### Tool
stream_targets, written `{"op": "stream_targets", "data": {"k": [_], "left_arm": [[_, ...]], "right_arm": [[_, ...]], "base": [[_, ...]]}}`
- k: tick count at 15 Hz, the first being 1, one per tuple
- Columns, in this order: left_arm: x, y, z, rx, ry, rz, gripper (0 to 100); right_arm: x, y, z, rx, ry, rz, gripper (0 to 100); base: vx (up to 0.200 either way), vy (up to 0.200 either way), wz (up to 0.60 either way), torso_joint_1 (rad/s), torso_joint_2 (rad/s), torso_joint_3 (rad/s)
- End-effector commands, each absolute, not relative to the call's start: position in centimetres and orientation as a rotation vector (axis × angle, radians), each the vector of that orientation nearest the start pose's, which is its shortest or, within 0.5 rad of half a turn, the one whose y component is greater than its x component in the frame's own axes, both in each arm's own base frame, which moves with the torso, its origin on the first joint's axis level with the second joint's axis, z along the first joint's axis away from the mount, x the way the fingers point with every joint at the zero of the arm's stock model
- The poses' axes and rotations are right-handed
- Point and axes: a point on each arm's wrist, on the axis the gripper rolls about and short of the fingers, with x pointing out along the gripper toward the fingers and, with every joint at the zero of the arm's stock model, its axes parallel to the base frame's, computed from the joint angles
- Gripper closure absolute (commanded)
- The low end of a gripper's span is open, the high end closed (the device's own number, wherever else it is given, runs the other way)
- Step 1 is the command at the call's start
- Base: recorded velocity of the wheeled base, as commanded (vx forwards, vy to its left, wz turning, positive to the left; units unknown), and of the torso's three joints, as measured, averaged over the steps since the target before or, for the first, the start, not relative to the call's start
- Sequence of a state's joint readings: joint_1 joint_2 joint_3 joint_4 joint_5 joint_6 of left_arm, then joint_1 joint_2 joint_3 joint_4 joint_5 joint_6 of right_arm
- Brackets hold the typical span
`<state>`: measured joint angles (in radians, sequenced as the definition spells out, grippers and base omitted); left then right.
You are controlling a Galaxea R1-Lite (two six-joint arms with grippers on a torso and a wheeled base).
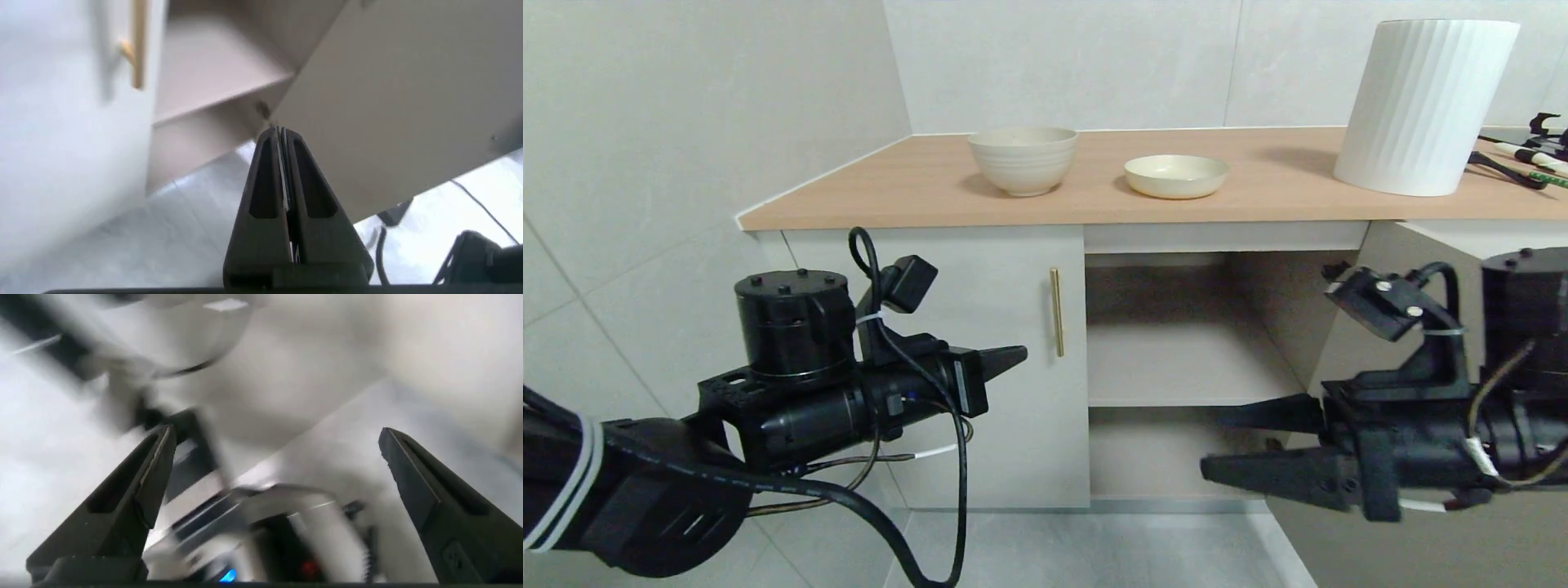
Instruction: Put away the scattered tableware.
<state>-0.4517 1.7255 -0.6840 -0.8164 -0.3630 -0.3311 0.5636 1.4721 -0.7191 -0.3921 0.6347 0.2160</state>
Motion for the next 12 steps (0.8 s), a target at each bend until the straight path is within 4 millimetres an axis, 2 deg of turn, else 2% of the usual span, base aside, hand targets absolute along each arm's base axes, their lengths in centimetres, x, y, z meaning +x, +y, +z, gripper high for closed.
{"op": "stream_targets", "data": {"k": [1, 3, 4, 7, 12], "left_arm": [[25.8, -13.2, 17.1, -0.303, 0.328, -0.764, 100], [25.8, -13.1, 17.1, -0.304, 0.329, -0.751, 100], [25.6, -13.0, 17.0, -0.302, 0.331, -0.749, 100], [25.3, -12.8, 17.3, -0.302, 0.321, -0.748, 100], [25.3, -12.8, 17.9, -0.299, 0.232, -0.721, 100]], "right_arm": [[23.8, 17.0, 16.1, 0.094, 0.599, 0.903, 0], [23.5, 17.5, 14.9, -0.014, 0.592, 0.771, 0], [22.9, 17.1, 15.4, -0.031, 0.568, 0.711, 0], [21.8, 16.2, 17.5, -0.015, 0.491, 0.687, 0], [21.5, 15.8, 18.4, -0.013, 0.454, 0.661, 0]], "base": [[0.0, 0.0, 0.0, 0.0, 0.0, 0.0], [0.0, 0.0, 0.0, 0.0, 0.0, 0.0], [0.0, 0.0, 0.0, 0.0, 0.0, 0.0], [0.0, 0.0, 0.0, 0.0, 0.0, 0.0], [0.0, 0.0, 0.0, 0.0, 0.0, 0.0]]}}
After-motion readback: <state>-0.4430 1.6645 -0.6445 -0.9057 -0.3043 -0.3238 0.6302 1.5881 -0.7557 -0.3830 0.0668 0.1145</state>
